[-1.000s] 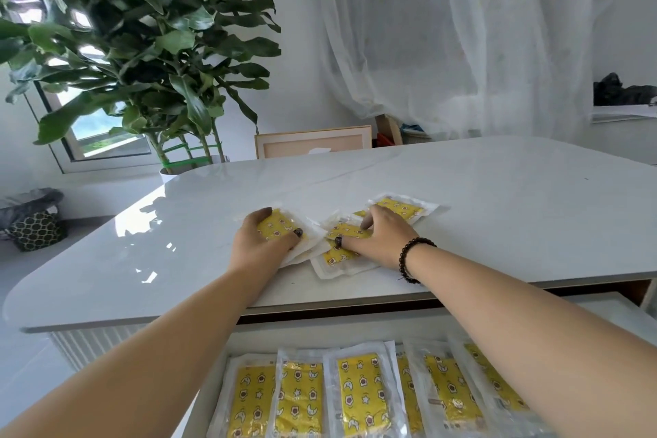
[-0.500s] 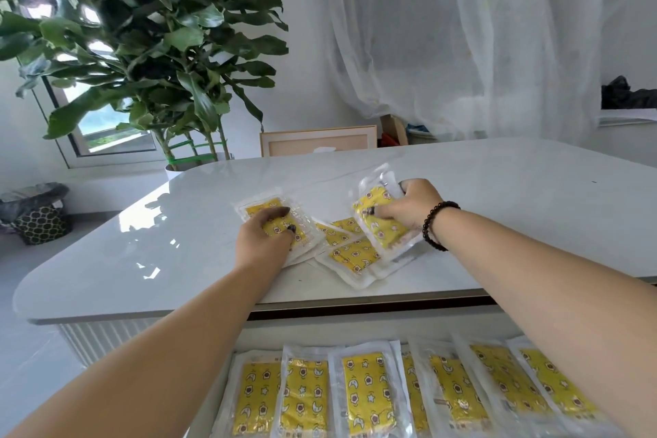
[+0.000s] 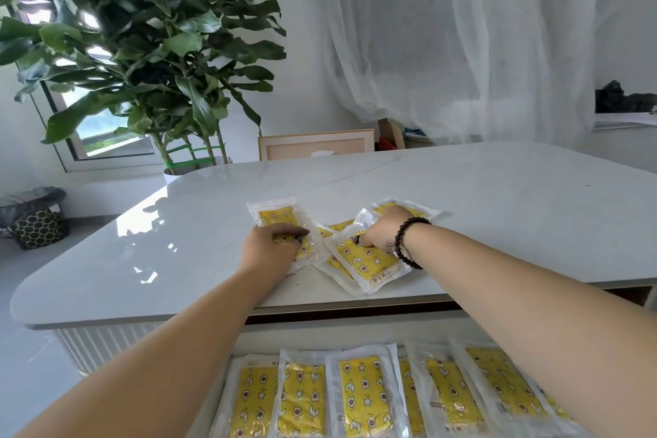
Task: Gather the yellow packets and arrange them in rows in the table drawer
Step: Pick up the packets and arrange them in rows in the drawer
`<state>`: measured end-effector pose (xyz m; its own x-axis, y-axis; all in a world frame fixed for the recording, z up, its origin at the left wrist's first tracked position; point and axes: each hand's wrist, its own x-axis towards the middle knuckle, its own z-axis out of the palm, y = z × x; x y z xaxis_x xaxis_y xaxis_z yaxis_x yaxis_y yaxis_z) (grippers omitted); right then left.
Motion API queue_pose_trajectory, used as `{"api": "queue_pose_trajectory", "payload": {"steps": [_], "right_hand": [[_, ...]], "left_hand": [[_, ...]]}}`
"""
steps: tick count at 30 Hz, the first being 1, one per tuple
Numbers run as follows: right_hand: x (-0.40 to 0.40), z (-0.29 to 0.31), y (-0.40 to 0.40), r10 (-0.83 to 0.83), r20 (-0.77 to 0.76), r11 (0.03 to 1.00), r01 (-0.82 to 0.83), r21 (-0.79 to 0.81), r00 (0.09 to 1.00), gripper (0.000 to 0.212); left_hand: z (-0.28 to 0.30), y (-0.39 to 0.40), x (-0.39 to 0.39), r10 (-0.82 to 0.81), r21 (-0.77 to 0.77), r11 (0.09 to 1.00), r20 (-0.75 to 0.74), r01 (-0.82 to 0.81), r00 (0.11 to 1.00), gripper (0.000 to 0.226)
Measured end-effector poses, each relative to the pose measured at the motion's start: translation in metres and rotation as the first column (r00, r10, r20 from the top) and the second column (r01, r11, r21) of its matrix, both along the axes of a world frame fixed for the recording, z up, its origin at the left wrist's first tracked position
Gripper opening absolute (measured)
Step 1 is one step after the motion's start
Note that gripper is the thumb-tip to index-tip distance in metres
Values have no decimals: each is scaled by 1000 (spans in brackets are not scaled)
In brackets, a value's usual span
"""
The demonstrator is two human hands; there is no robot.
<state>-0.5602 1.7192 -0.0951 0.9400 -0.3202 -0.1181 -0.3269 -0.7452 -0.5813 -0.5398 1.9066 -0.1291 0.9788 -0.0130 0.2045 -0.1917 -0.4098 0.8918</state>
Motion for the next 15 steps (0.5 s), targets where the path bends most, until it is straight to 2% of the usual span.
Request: {"api": "queue_pose_trajectory", "payload": {"steps": [3,4,6,8,10,12,15], "right_hand": [[-1,0,-10,-23,28,999,22,37,999,29],[-4,1,-13,-43,39,997,40,67,998,35],[-5,0,-22,-95,47,976,84,202,994,59],[-7,0,-28,-126,97,927,82,367,987,64],[-9,4,-33,-82,167,904,3,427,983,55],[-12,12,-33,-28,248,894,-87,439,968,36],[-16,17,-23,-21,360,854,-170,492,933,25]], "left_hand": [[1,-1,-2,-22,26,999,-12,23,1000,36],[2,-1,-3,-30,36,999,-14,30,999,35],[3,-1,-4,-48,47,998,-18,49,999,32],[4,-2,-6,-76,12,997,-27,76,997,25],[6,-2,-9,-126,-12,992,-36,125,991,16],[8,-1,-11,-200,3,980,-63,200,978,8],[8,1,-11,-300,32,952,-109,305,948,5]]}}
